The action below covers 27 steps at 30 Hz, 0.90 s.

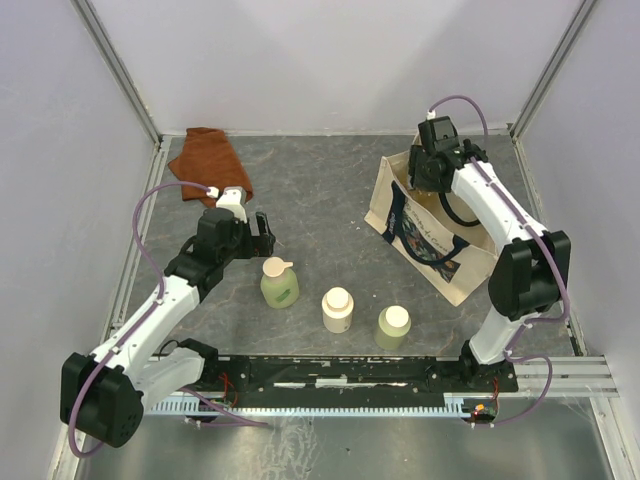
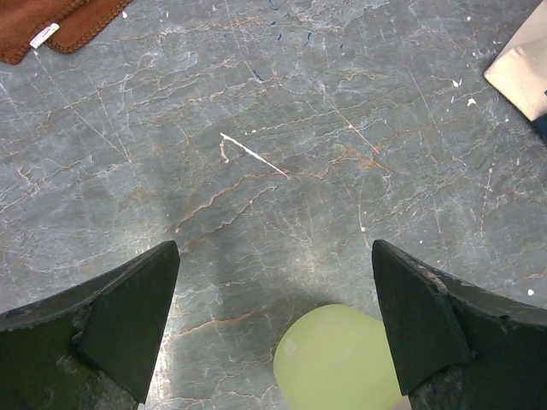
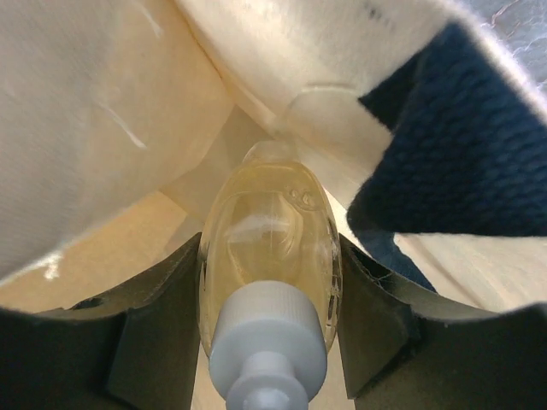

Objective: Place the personal care products into the canvas bag

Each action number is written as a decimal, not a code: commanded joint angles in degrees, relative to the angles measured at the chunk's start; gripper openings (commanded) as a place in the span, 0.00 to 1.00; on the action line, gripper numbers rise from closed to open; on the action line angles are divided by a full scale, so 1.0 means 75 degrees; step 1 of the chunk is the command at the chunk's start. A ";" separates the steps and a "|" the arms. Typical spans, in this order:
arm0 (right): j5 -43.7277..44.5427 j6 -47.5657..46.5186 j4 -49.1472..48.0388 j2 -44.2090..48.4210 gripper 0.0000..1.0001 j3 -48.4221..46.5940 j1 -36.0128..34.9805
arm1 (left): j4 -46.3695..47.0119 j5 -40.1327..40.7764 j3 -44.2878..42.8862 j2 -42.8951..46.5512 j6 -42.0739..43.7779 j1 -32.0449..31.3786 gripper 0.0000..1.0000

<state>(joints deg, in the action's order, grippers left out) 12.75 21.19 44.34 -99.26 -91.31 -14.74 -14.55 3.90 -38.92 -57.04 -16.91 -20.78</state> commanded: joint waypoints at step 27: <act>-0.0107 -0.0363 -0.0285 0.0183 0.88 -0.0250 -0.0179 | 0.0380 -0.0031 -0.0014 -0.0019 0.0072 -0.0045 1.00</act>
<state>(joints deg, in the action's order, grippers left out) 12.75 21.56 40.73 -102.56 -88.03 -15.40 -14.44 3.92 -38.92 -57.39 -16.91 -20.78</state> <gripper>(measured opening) 0.845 0.996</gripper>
